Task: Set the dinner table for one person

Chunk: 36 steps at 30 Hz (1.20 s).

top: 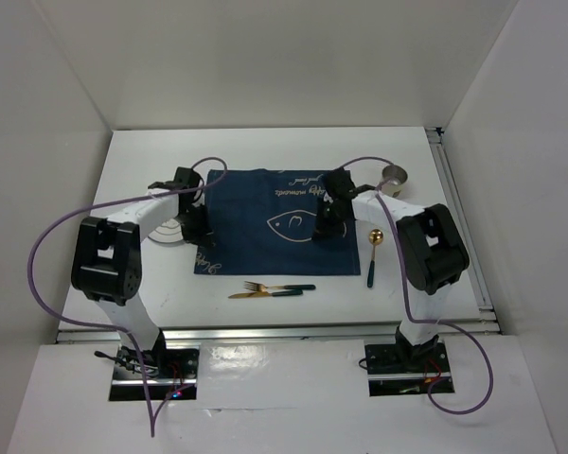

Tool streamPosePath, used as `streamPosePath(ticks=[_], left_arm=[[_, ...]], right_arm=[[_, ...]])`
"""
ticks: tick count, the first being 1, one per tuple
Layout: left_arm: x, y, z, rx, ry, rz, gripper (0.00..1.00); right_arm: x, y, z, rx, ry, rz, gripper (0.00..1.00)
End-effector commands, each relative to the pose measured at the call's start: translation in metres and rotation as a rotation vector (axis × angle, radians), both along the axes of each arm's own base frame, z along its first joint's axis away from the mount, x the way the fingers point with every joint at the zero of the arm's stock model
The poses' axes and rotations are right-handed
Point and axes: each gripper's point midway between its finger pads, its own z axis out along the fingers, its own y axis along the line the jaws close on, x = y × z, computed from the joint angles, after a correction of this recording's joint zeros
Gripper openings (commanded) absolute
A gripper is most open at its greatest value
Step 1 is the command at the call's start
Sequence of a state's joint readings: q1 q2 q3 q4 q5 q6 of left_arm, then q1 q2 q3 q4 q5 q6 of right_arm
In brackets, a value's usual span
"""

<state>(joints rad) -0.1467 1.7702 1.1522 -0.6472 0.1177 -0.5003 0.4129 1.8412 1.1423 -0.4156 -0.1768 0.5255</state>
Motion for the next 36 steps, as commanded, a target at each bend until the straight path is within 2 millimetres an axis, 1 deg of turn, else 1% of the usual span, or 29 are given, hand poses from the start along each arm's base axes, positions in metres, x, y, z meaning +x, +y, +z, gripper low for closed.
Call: streamPosePath(ticks=[1, 2, 3, 4, 5, 7, 8, 9, 10, 11, 12, 13, 14, 15, 16, 17, 18, 19, 20, 22, 24, 27, 28, 29, 30, 31, 33, 35, 36], left_arm=[[0.021, -0.008, 0.058, -0.039, -0.140, -0.014, 0.14], [0.023, -0.008, 0.067, -0.042, -0.160, -0.015, 0.18], [0.024, -0.008, 0.076, -0.044, -0.177, -0.015, 0.22], [0.023, -0.008, 0.089, -0.047, -0.196, -0.015, 0.28], [0.030, -0.007, 0.104, -0.040, -0.234, -0.010, 0.36], [0.036, 0.000, 0.121, -0.006, -0.289, -0.007, 0.39], [0.040, 0.011, 0.122, 0.055, -0.308, 0.004, 0.39], [0.041, 0.019, 0.126, 0.096, -0.327, 0.022, 0.40], [0.044, 0.031, 0.126, 0.139, -0.332, 0.053, 0.40], [0.043, 0.050, 0.127, 0.174, -0.343, 0.102, 0.42], [0.044, 0.063, 0.127, 0.186, -0.351, 0.149, 0.44], [0.044, 0.072, 0.127, 0.181, -0.356, 0.200, 0.64], [0.042, 0.084, 0.121, 0.182, -0.356, 0.243, 0.80], [0.039, 0.097, 0.124, 0.138, -0.366, 0.285, 0.97], [0.039, 0.103, 0.118, 0.114, -0.360, 0.304, 1.00], [0.031, 0.118, 0.111, 0.108, -0.342, 0.352, 1.00], [0.028, 0.123, 0.105, 0.085, -0.327, 0.384, 1.00], [0.030, 0.121, 0.106, 0.022, -0.350, 0.394, 1.00], [0.021, 0.122, 0.088, -0.009, -0.313, 0.414, 1.00], [0.020, 0.130, 0.082, -0.084, -0.328, 0.476, 1.00], [0.010, 0.136, 0.062, -0.117, -0.288, 0.529, 1.00], [0.012, 0.131, 0.045, -0.199, -0.279, 0.561, 0.99], [0.014, 0.131, 0.041, -0.208, -0.274, 0.581, 0.97], [0.015, 0.135, 0.039, -0.210, -0.285, 0.598, 0.95], [0.018, 0.134, 0.030, -0.223, -0.283, 0.605, 0.92], [0.020, 0.133, 0.028, -0.255, -0.288, 0.620, 0.90], [0.025, 0.139, 0.016, -0.272, -0.301, 0.659, 0.87], [0.029, 0.138, 0.010, -0.314, -0.302, 0.688, 0.82], [0.030, 0.139, 0.001, -0.314, -0.298, 0.690, 0.81]], right_arm=[[0.029, 0.016, 0.057, 0.004, -0.120, 0.034, 0.03], [0.035, 0.017, 0.070, 0.004, -0.152, 0.037, 0.05], [0.037, 0.017, 0.076, 0.001, -0.159, 0.047, 0.09], [0.040, 0.019, 0.083, 0.005, -0.169, 0.047, 0.16], [0.046, 0.022, 0.101, 0.021, -0.207, 0.045, 0.21], [0.044, 0.025, 0.115, 0.029, -0.236, 0.063, 0.28], [0.046, 0.025, 0.130, 0.044, -0.269, 0.061, 0.33], [0.045, 0.025, 0.137, 0.050, -0.284, 0.061, 0.40], [0.041, 0.023, 0.138, 0.050, -0.284, 0.061, 0.43], [0.036, 0.021, 0.136, 0.044, -0.282, 0.068, 0.50], [0.032, 0.019, 0.145, 0.053, -0.302, 0.068, 0.55], [0.030, 0.016, 0.146, 0.046, -0.306, 0.062, 0.59], [0.025, 0.011, 0.141, 0.031, -0.298, 0.056, 0.64], [0.021, 0.009, 0.146, 0.037, -0.311, 0.055, 0.70], [0.019, 0.005, 0.144, 0.020, -0.316, 0.054, 0.73], [0.015, 0.000, 0.138, 0.004, -0.306, 0.049, 0.76], [0.011, -0.001, 0.133, -0.004, -0.288, 0.050, 0.78], [0.009, -0.003, 0.134, -0.008, -0.294, 0.058, 0.78], [0.007, -0.004, 0.131, -0.011, -0.286, 0.059, 0.78], [0.001, -0.006, 0.128, -0.017, -0.273, 0.060, 0.78], [-0.004, -0.009, 0.122, -0.023, -0.259, 0.061, 0.78], [-0.007, -0.010, 0.125, -0.019, -0.267, 0.060, 0.79], [-0.007, -0.010, 0.129, -0.015, -0.277, 0.060, 0.79], [-0.007, -0.010, 0.129, -0.015, -0.277, 0.060, 0.79], [-0.007, -0.010, 0.129, -0.015, -0.277, 0.060, 0.79], [-0.007, -0.010, 0.129, -0.015, -0.277, 0.060, 0.79], [-0.008, -0.013, 0.127, -0.027, -0.272, 0.055, 0.79], [-0.010, -0.014, 0.130, -0.027, -0.272, 0.055, 0.79], [-0.008, -0.013, 0.133, -0.024, -0.280, 0.054, 0.79]])
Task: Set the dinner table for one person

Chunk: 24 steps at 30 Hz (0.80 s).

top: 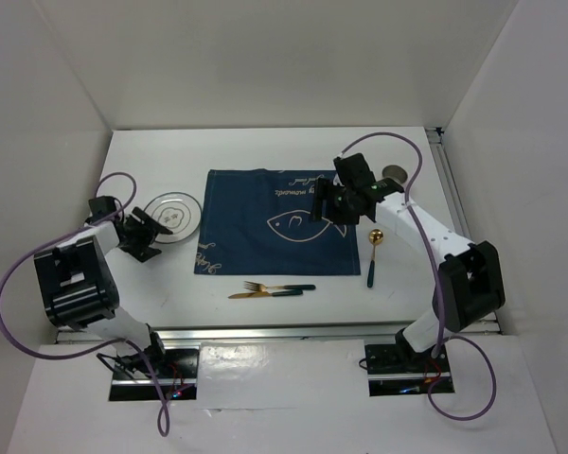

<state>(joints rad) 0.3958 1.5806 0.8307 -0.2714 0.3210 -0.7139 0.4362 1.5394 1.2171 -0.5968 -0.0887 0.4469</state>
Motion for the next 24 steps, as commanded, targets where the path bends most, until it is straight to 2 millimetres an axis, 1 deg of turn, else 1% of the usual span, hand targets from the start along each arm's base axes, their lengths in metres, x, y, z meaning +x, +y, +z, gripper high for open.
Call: streamPosePath(ticks=[1, 3, 4, 5, 6, 7, 8, 9, 10, 11, 12, 13, 14, 15, 17, 18, 19, 20, 21, 23, 24], left_arm=[[0.022, 0.003, -0.004, -0.057, -0.085, 0.044, 0.79], [0.024, 0.007, -0.013, -0.048, -0.071, 0.062, 0.77], [0.027, 0.009, -0.013, -0.036, -0.080, 0.066, 0.77], [0.025, 0.010, -0.018, -0.033, -0.064, 0.072, 0.77], [0.025, 0.010, -0.018, -0.033, -0.064, 0.072, 0.73], [0.029, 0.012, -0.022, -0.033, -0.064, 0.072, 0.69], [0.032, 0.015, -0.023, -0.030, -0.060, 0.084, 0.60], [0.031, 0.014, -0.027, -0.034, -0.050, 0.085, 0.60], [0.035, 0.013, -0.025, -0.049, -0.055, 0.085, 0.40], [0.037, 0.014, -0.025, -0.050, -0.055, 0.085, 0.29], [0.040, 0.016, -0.021, -0.048, -0.060, 0.085, 0.18], [0.040, 0.015, -0.019, -0.047, -0.061, 0.085, 0.00], [0.044, 0.017, -0.011, -0.041, -0.078, 0.084, 0.00], [0.049, 0.020, 0.008, -0.028, -0.112, 0.083, 0.00], [0.056, 0.023, 0.033, 0.004, -0.164, 0.065, 0.00], [0.066, 0.027, 0.056, 0.023, -0.212, 0.063, 0.00], [0.066, 0.030, 0.077, 0.058, -0.244, 0.057, 0.00], [0.068, 0.032, 0.091, 0.077, -0.271, 0.047, 0.00], [0.075, 0.035, 0.112, 0.094, -0.315, 0.046, 0.00], [0.075, 0.030, 0.139, 0.107, -0.362, 0.002, 0.00], [0.076, 0.028, 0.146, 0.101, -0.377, -0.019, 0.00]], right_arm=[[-0.005, -0.002, 0.017, -0.007, -0.036, 0.011, 0.79], [-0.005, -0.004, 0.020, -0.010, -0.047, 0.005, 0.79], [-0.007, -0.004, 0.018, -0.014, -0.039, 0.005, 0.77], [-0.005, -0.004, 0.022, -0.010, -0.047, 0.005, 0.77], [-0.003, -0.007, 0.022, -0.010, -0.047, -0.004, 0.77], [-0.005, -0.007, 0.021, -0.014, -0.039, -0.004, 0.77], [-0.002, -0.008, 0.025, -0.016, -0.051, -0.010, 0.77], [-0.002, -0.008, 0.025, -0.016, -0.051, -0.010, 0.77], [-0.003, -0.008, 0.026, -0.017, -0.049, -0.010, 0.77], [-0.001, -0.007, 0.031, -0.013, -0.058, -0.010, 0.76], [-0.001, -0.007, 0.031, -0.013, -0.058, -0.010, 0.76], [-0.001, -0.009, 0.029, -0.023, -0.053, -0.015, 0.76], [-0.001, -0.009, 0.029, -0.023, -0.053, -0.015, 0.76], [-0.001, -0.009, 0.029, -0.023, -0.053, -0.015, 0.75], [-0.002, -0.010, 0.033, -0.019, -0.063, -0.016, 0.75], [0.000, -0.013, 0.033, -0.019, -0.063, -0.025, 0.75], [0.000, -0.013, 0.033, -0.019, -0.063, -0.025, 0.74], [0.000, -0.013, 0.033, -0.019, -0.063, -0.025, 0.74], [0.000, -0.013, 0.033, -0.019, -0.063, -0.025, 0.74], [0.000, -0.013, 0.033, -0.019, -0.063, -0.025, 0.74], [0.000, -0.012, 0.030, -0.023, -0.054, -0.025, 0.74]])
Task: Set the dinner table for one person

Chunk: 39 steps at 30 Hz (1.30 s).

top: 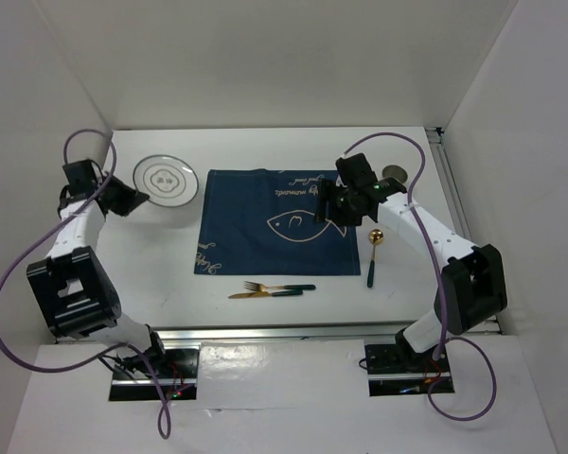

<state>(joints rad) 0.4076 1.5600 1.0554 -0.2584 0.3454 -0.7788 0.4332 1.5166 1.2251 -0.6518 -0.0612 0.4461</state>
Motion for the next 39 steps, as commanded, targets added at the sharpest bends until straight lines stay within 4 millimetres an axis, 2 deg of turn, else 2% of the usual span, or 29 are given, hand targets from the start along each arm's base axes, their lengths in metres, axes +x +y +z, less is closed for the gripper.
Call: streamPosePath(ticks=[1, 3, 7, 8, 13, 14, 16, 17, 18, 20, 22, 24, 26, 30, 35, 39], left_arm=[[0.013, -0.001, 0.075, 0.076, -0.171, -0.083, 0.00], [0.011, -0.014, 0.085, 0.049, -0.198, -0.164, 0.00], [0.010, -0.054, 0.095, 0.050, -0.240, -0.303, 0.00], [0.008, -0.078, 0.093, 0.047, -0.239, -0.381, 0.00], [0.000, -0.146, 0.075, -0.019, -0.218, -0.574, 0.00], [-0.002, -0.167, 0.067, -0.050, -0.205, -0.637, 0.00], [-0.003, -0.188, 0.057, -0.085, -0.183, -0.688, 0.00], [-0.003, -0.206, 0.053, -0.092, -0.187, -0.727, 0.00], [-0.003, -0.215, 0.041, -0.116, -0.159, -0.733, 0.00], [0.000, -0.229, 0.035, -0.136, -0.163, -0.760, 0.00], [0.002, -0.247, 0.020, -0.175, -0.134, -0.805, 0.00], [0.005, -0.263, 0.015, -0.180, -0.124, -0.841, 0.00], [0.005, -0.270, -0.002, -0.184, -0.081, -0.850, 0.00], [0.011, -0.277, -0.009, -0.190, -0.084, -0.858, 0.00], [0.009, -0.283, -0.023, -0.182, -0.051, -0.861, 0.00], [0.018, -0.283, -0.026, -0.171, -0.052, -0.843, 0.00]], right_arm=[[0.009, -0.002, 0.029, 0.011, -0.075, -0.005, 0.74], [0.010, -0.001, 0.031, 0.015, -0.083, -0.005, 0.74], [0.014, -0.004, 0.034, -0.003, -0.102, -0.012, 0.72], [0.017, -0.009, 0.036, -0.012, -0.106, -0.029, 0.72], [0.022, -0.025, 0.045, -0.022, -0.129, -0.064, 0.72], [0.018, -0.026, 0.049, -0.017, -0.140, -0.065, 0.72], [0.017, -0.036, 0.052, -0.008, -0.147, -0.087, 0.72], [0.016, -0.045, 0.049, -0.012, -0.141, -0.109, 0.72], [0.012, -0.049, 0.053, -0.002, -0.146, -0.115, 0.72], [0.011, -0.061, 0.053, 0.003, -0.145, -0.144, 0.72], [0.004, -0.069, 0.053, -0.002, -0.133, -0.151, 0.72], [0.001, -0.076, 0.051, -0.012, -0.124, -0.159, 0.72], [0.000, -0.082, 0.052, -0.020, -0.125, -0.166, 0.72], [-0.004, -0.095, 0.051, -0.029, -0.121, -0.192, 0.72], [-0.006, -0.094, 0.047, -0.025, -0.111, -0.186, 0.72], [-0.005, -0.092, 0.049, -0.014, -0.117, -0.180, 0.72]])
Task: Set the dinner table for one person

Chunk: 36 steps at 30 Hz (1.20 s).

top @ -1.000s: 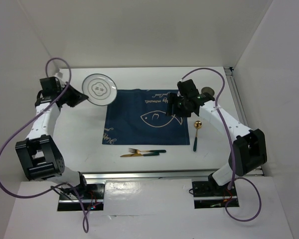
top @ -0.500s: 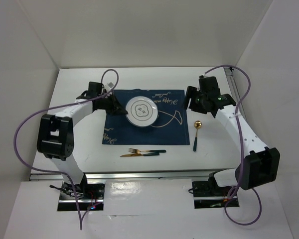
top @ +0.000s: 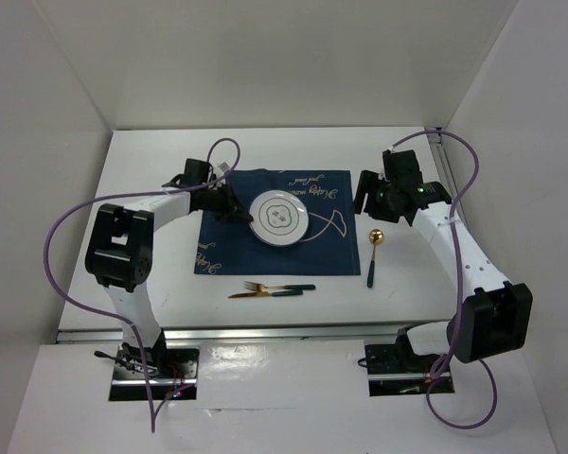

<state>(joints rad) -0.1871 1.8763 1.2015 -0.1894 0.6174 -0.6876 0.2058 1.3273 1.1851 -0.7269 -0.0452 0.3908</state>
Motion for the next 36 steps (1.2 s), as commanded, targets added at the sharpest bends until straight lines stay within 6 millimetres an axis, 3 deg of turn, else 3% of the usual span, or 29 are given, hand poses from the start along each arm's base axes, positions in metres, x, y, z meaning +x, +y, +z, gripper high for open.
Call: streamPosePath(ticks=[1, 5, 11, 14, 15, 18, 19, 20, 23, 26, 32, 36], left_arm=[[0.022, -0.009, 0.014, -0.037, -0.072, -0.008, 0.00], [0.031, -0.010, 0.000, -0.025, -0.037, -0.014, 0.00], [0.025, -0.009, -0.012, 0.060, 0.002, -0.012, 0.03], [0.019, -0.005, -0.022, 0.115, 0.030, -0.017, 0.38], [0.021, 0.000, -0.024, 0.149, 0.025, -0.010, 0.61], [0.016, 0.004, -0.017, 0.199, 0.015, -0.019, 0.83], [0.014, 0.006, -0.015, 0.208, 0.018, -0.015, 0.95], [0.016, 0.008, -0.009, 0.219, -0.001, -0.017, 1.00], [0.011, 0.010, 0.008, 0.271, -0.033, -0.030, 1.00], [0.007, 0.015, 0.034, 0.315, -0.085, -0.040, 1.00], [0.005, 0.043, 0.126, 0.431, -0.290, 0.011, 1.00], [0.000, 0.059, 0.165, 0.428, -0.378, 0.044, 0.99]], right_arm=[[-0.005, -0.002, 0.010, 0.003, -0.029, 0.014, 0.72], [-0.002, -0.005, 0.009, -0.013, -0.015, -0.013, 0.74], [0.013, -0.033, 0.014, -0.033, -0.019, -0.163, 0.80], [0.029, -0.046, 0.020, 0.017, -0.061, -0.207, 0.80], [0.040, -0.050, 0.023, 0.040, -0.078, -0.222, 0.80], [0.060, -0.069, 0.021, 0.096, -0.078, -0.254, 0.79], [0.067, -0.076, 0.021, 0.096, -0.084, -0.272, 0.79], [0.074, -0.088, 0.026, 0.096, -0.096, -0.301, 0.79], [0.095, -0.111, 0.015, 0.061, -0.079, -0.364, 0.79], [0.118, -0.121, 0.008, 0.060, -0.081, -0.392, 0.79], [0.153, -0.144, -0.016, 0.020, -0.076, -0.448, 0.77], [0.169, -0.152, -0.031, -0.001, -0.061, -0.477, 0.73]])
